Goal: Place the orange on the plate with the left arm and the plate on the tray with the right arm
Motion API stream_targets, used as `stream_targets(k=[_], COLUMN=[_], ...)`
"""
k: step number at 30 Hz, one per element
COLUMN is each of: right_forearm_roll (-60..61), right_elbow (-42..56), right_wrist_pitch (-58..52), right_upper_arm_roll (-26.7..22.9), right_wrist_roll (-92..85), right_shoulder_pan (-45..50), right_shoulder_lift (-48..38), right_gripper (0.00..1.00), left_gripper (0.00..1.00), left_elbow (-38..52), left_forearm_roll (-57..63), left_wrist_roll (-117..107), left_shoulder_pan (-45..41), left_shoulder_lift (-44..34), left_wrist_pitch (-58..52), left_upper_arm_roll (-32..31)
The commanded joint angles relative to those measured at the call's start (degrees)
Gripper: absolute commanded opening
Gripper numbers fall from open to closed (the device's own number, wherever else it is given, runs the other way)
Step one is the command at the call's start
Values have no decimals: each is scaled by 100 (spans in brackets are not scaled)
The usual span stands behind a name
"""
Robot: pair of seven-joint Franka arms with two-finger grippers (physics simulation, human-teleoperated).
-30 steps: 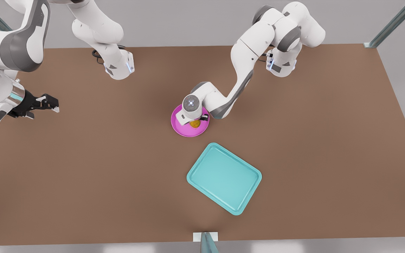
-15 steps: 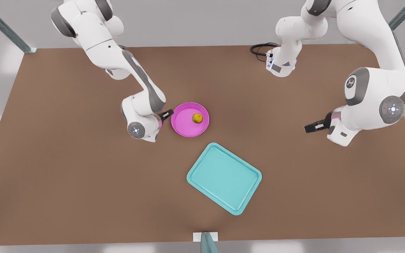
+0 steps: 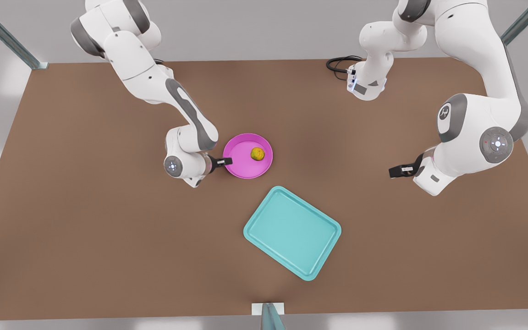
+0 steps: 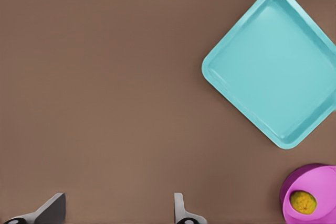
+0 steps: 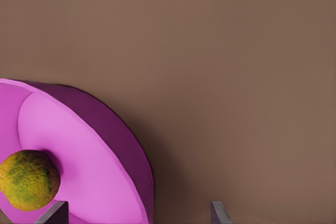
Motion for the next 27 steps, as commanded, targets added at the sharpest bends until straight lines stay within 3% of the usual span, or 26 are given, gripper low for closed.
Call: stream_targets(k=[1, 15, 19, 21, 25, 27], right_forearm_roll=[24, 24, 24, 24, 24, 24], right_elbow=[-25, -78, -69, -61, 27, 124], right_wrist_pitch=[265, 194, 177, 177, -60, -271], right_upper_arm_roll=[1, 19, 19, 19, 10, 10], right_wrist_roll=[479, 312, 224, 180, 119, 101], right_shoulder_pan=[28, 239, 230, 212, 151, 98], right_shoulder_lift=[22, 145, 189, 242, 338, 347], right_gripper=[100, 100, 55, 46, 41, 29], left_gripper=[100, 100, 100, 100, 100, 100], left_elbow=[3, 20, 20, 12, 20, 20], left_forearm_roll=[1, -8, 1, 1, 1, 1], left_wrist_roll=[680, 574, 566, 566, 566, 566], left_shoulder_pan=[-1, -18, -18, -27, -80, -80], left_shoulder_lift=[-4, -13, -4, -4, -4, -4], left_wrist_pitch=[53, 27, 27, 27, 27, 27], left_upper_arm_roll=[-2, -2, -2, -2, -2, -2])
